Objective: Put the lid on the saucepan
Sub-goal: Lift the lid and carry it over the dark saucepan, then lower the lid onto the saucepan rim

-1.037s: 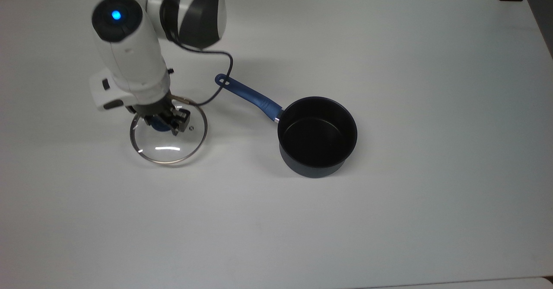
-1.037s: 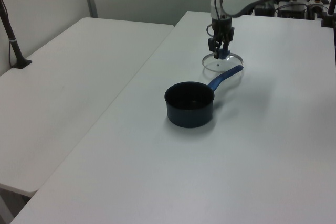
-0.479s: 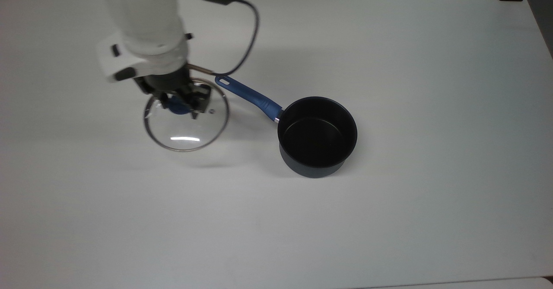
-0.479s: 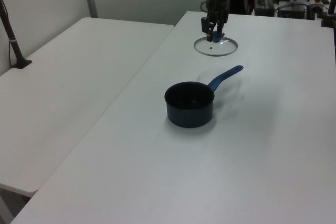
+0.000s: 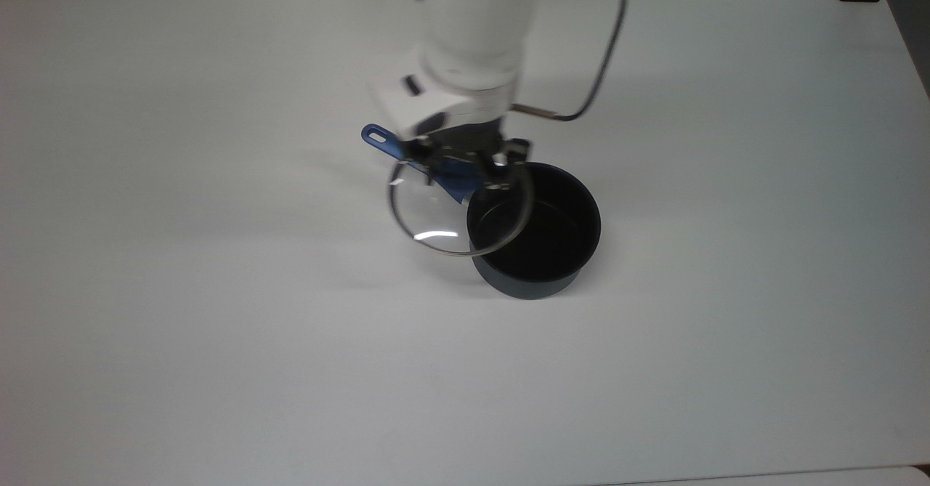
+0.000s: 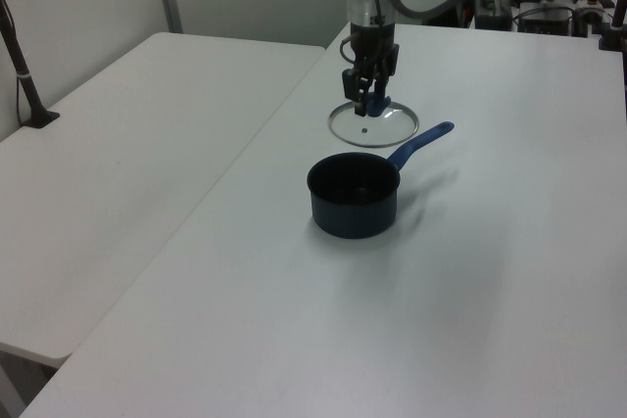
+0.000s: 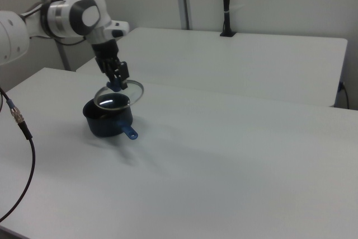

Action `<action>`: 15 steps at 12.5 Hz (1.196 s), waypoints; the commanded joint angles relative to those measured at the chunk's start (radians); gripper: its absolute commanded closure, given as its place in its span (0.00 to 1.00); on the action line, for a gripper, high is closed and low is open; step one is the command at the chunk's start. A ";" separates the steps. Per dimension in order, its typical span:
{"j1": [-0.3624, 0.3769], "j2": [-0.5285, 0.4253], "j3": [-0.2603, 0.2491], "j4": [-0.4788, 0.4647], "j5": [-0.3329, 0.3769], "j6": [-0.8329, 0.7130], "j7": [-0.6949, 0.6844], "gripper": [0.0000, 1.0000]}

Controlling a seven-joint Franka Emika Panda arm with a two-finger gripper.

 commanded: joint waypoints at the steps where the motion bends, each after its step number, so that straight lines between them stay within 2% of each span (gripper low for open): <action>1: 0.072 0.032 -0.023 0.034 0.014 0.059 0.070 0.46; 5: 0.117 0.083 -0.015 0.028 0.013 0.109 0.084 0.46; 11: 0.134 0.128 -0.003 0.030 0.011 0.131 0.116 0.43; 12: 0.134 0.129 -0.001 0.028 0.011 0.131 0.116 0.40; 13: 0.134 0.129 -0.001 0.027 0.010 0.131 0.116 0.31; 14: 0.132 0.129 -0.001 0.024 0.008 0.130 0.115 0.26; 15: 0.129 0.128 -0.003 0.019 0.008 0.130 0.113 0.25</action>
